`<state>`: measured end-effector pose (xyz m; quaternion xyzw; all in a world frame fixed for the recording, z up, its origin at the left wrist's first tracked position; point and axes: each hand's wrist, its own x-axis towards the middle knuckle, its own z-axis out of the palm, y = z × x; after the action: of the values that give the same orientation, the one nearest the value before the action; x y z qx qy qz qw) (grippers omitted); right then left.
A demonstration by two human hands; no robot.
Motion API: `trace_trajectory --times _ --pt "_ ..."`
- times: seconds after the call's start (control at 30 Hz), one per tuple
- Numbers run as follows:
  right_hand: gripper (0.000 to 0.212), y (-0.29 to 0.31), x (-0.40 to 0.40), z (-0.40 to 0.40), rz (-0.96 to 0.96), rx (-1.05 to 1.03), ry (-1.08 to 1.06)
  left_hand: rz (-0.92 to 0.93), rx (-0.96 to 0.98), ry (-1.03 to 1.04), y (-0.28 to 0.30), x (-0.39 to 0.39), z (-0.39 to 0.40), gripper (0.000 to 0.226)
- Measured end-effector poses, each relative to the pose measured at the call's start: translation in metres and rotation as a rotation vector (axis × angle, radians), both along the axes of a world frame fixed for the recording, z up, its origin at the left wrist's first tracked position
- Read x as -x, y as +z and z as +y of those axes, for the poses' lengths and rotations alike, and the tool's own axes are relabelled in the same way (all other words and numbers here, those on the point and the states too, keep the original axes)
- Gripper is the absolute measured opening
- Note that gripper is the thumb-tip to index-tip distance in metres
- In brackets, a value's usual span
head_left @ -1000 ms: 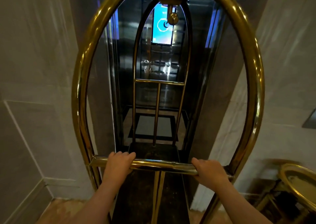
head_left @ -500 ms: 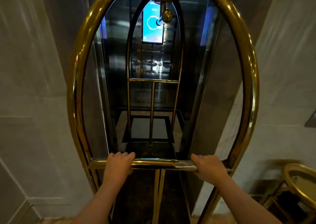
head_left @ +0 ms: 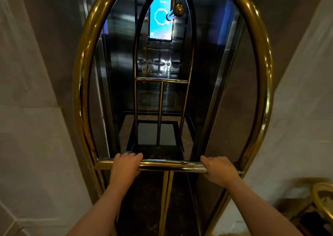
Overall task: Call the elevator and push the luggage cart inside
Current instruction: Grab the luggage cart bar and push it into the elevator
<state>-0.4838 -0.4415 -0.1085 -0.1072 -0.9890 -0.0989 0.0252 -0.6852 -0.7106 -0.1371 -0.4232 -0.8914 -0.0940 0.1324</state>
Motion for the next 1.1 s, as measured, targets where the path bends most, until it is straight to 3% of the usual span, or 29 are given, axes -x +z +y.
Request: trace_trajectory --times 0.67,1.1 --pt "0.025 0.001 0.138 0.107 -0.025 -0.043 0.085 0.013 0.109 0.09 0.011 0.13 0.103 0.031" --pt "0.029 -0.006 0.215 0.165 0.023 -0.047 0.055 0.0 0.032 0.063 0.006 0.206 0.159 0.03"
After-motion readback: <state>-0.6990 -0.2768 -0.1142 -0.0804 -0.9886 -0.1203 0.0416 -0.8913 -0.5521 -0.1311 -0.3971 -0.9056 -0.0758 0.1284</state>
